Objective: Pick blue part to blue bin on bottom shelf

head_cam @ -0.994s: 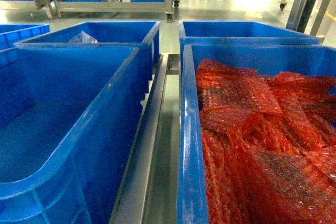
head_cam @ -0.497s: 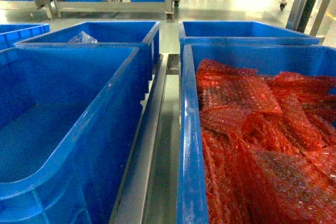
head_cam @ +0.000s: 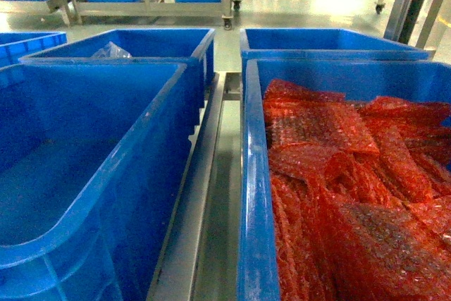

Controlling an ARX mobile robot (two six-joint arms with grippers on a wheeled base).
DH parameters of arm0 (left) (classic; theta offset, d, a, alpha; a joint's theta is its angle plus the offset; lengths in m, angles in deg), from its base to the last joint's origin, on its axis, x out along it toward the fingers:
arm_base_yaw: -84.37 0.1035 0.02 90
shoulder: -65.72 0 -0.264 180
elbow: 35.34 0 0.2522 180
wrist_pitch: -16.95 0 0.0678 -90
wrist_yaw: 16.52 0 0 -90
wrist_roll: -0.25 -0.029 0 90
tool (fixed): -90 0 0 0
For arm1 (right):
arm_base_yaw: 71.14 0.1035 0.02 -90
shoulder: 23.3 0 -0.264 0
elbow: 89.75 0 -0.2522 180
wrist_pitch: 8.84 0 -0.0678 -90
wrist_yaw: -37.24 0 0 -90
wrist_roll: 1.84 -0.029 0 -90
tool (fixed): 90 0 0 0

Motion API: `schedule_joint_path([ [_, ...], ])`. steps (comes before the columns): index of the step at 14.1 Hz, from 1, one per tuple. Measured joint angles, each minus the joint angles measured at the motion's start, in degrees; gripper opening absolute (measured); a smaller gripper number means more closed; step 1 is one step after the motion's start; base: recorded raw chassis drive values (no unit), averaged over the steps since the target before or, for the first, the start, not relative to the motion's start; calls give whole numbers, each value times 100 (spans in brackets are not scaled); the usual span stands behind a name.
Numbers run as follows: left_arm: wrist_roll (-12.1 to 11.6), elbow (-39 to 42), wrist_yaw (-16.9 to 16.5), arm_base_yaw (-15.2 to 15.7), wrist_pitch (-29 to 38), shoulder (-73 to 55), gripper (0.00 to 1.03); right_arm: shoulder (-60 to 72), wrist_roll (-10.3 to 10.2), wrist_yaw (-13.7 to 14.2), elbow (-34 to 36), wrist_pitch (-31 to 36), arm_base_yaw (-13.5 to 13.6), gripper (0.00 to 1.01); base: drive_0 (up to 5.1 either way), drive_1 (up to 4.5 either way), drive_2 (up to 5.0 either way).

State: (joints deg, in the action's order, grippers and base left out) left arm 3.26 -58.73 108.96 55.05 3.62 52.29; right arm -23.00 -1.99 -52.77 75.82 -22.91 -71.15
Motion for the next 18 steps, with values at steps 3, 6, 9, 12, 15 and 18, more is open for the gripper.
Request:
schedule_joint_path([
  [3,0,0,-2,0,0,0,43,0,0,0,0,0,0,98,0,0,0],
  [6,0,0,-2,0,0,0,43,0,0,0,0,0,0,98,0,0,0],
  [9,0,0,-2,0,0,0,43,0,-2,0,0,2,0,98,0,0,0],
  [12,0,0,-2,0,0,0,43,0,0,0,0,0,0,98,0,0,0],
  [15,0,0,-2,0,0,0,43,0,0,0,0,0,0,98,0,0,0],
  [18,0,0,-2,0,0,0,43,0,0,0,0,0,0,98,0,0,0],
])
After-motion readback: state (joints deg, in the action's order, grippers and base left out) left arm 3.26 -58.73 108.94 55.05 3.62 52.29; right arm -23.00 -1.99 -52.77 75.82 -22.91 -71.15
